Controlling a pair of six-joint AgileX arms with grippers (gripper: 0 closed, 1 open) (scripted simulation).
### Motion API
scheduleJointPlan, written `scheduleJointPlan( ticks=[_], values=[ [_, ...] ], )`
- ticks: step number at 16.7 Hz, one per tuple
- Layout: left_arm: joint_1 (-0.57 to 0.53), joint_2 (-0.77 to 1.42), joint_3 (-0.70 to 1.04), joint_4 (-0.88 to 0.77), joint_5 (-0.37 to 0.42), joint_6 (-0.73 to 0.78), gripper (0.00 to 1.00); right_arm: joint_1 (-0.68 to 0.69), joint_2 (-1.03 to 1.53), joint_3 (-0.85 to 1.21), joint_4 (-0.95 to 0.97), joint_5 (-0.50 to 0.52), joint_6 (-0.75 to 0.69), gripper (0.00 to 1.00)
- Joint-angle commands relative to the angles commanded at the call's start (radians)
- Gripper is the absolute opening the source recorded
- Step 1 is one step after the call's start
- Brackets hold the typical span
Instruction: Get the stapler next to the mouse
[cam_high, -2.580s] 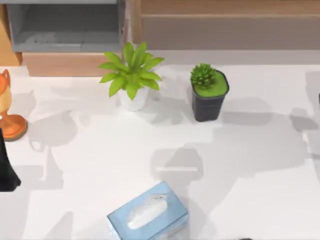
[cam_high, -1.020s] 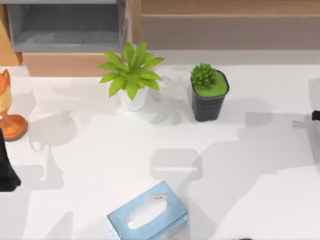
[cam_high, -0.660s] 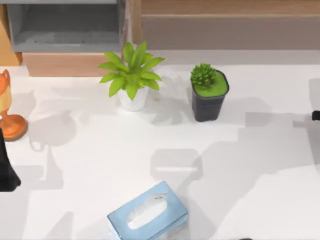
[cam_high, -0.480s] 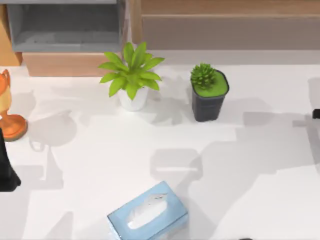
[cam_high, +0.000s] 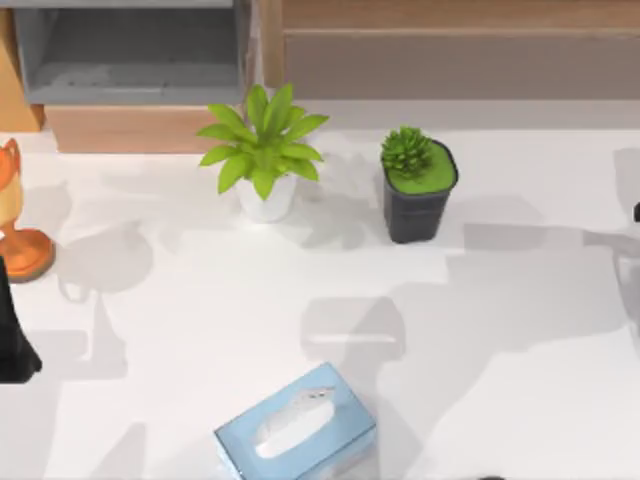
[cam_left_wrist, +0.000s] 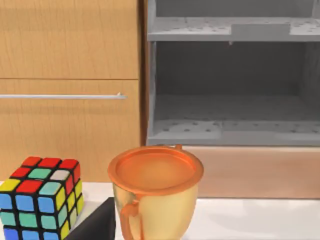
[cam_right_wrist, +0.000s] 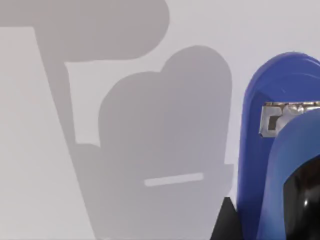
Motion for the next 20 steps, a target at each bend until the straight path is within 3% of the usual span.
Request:
scheduleJointPlan(
  ticks=[3, 6, 15, 20],
  values=[
    [0.000, 0.000, 0.000, 0.000, 0.000, 0.000, 1.00, 0.015, 0.000, 0.005, -0.001, 0.000, 0.015, 0.00],
    [0.000, 0.000, 0.000, 0.000, 0.000, 0.000, 1.00, 0.113, 0.004, 0.023, -0.016, 0.000, 0.094, 0.00],
    [0.000, 0.000, 0.000, 0.000, 0.000, 0.000, 1.00, 0.672, -0.003, 0.048, -0.065, -0.004, 0.476, 0.00],
    [0.000, 0.000, 0.000, 0.000, 0.000, 0.000, 1.00, 0.738, -0.020, 0.048, -0.066, -0.003, 0.534, 0.00]
  ],
)
